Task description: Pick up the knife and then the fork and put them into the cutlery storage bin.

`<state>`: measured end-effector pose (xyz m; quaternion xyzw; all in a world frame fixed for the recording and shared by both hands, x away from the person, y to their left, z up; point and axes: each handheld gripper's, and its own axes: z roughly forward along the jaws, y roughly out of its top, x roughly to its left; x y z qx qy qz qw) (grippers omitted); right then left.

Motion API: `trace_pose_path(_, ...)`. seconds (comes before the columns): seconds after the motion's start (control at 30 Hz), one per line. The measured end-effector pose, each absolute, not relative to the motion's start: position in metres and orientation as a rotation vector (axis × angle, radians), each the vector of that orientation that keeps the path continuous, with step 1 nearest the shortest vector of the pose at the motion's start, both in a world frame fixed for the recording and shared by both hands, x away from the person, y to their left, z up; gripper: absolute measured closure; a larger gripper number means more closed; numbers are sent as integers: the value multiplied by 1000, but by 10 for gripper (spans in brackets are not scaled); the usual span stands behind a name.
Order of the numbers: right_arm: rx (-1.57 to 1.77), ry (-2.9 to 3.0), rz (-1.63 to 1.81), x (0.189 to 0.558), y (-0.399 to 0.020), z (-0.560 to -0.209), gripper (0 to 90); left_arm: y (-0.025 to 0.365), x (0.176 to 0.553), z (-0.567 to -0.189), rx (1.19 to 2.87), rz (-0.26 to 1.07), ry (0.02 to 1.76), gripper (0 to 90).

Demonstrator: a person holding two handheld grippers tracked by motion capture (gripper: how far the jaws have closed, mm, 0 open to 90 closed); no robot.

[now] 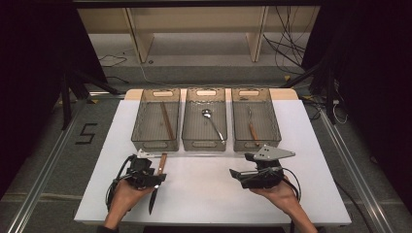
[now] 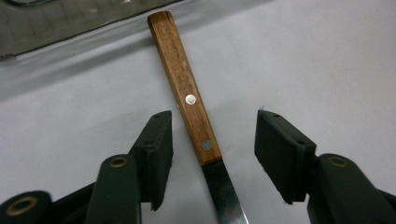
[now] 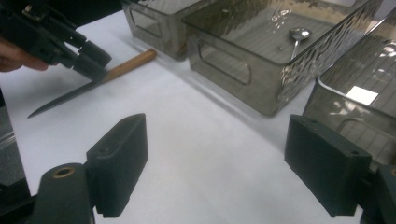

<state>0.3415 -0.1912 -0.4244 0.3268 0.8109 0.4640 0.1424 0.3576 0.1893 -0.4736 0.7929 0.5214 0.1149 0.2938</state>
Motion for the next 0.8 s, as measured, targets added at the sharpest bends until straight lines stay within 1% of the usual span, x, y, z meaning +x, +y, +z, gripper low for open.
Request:
trace_pose_path(0.33, 943, 2353, 1329, 337, -191, -429, 220, 184, 359, -479, 2154, 315, 1374, 562)
trace_pose_path(0.5, 946, 2357, 1323, 336, -192, -430, 225, 183, 360, -482, 2163, 346, 1376, 611)
trace_pose_path(0.67, 935, 2356, 1327, 335, -192, -429, 233, 182, 359, -482, 2186, 393, 1367, 683)
trace_pose_path(0.8, 933, 2356, 1325, 335, -192, -428, 237, 182, 358, -483, 2186, 405, 1360, 724)
